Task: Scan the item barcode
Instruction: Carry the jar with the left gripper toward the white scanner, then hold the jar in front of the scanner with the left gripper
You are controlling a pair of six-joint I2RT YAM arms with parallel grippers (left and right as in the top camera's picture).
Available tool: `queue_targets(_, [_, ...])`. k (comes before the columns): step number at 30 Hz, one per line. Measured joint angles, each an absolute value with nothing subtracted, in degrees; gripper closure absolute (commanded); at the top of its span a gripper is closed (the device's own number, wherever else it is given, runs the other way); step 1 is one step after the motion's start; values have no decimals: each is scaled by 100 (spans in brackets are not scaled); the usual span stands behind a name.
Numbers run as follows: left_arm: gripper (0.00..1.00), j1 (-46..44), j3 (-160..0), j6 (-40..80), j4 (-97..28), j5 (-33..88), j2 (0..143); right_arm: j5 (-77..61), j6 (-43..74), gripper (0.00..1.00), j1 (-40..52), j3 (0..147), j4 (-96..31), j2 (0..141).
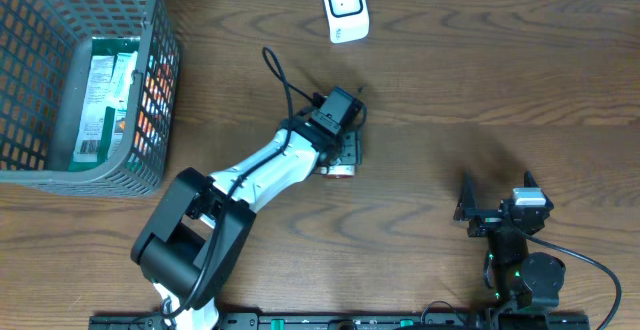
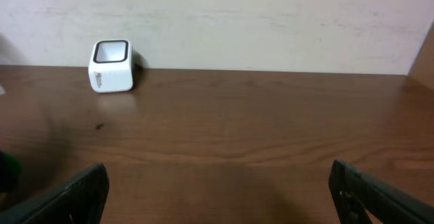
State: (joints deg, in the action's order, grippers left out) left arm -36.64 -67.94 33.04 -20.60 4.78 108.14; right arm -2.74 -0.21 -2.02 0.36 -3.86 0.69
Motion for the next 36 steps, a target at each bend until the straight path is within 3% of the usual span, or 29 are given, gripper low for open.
queue_targets(22, [36,-4504,-6794,3459,-1267,471,10825,-276,-21,1,-200,36,-386,69])
queue_targets(25, [37,-4528,-6794,3470,-1267,464,10825,-276,-21,1,-185,36,-386,69])
queue_targets(26, [42,-4536,-6794,3472,-1267,454,10825,-274,-21,1,-180,36,-388,69])
queue_targets(30, [48,-4593,-6794,3485,-1269,427,10825,-276,-21,1,-180,36,-388,69])
queue_targets(36, [48,-4635,-6801,3854,-1562,287,10825,-276,-21,1,-180,36,-386,69])
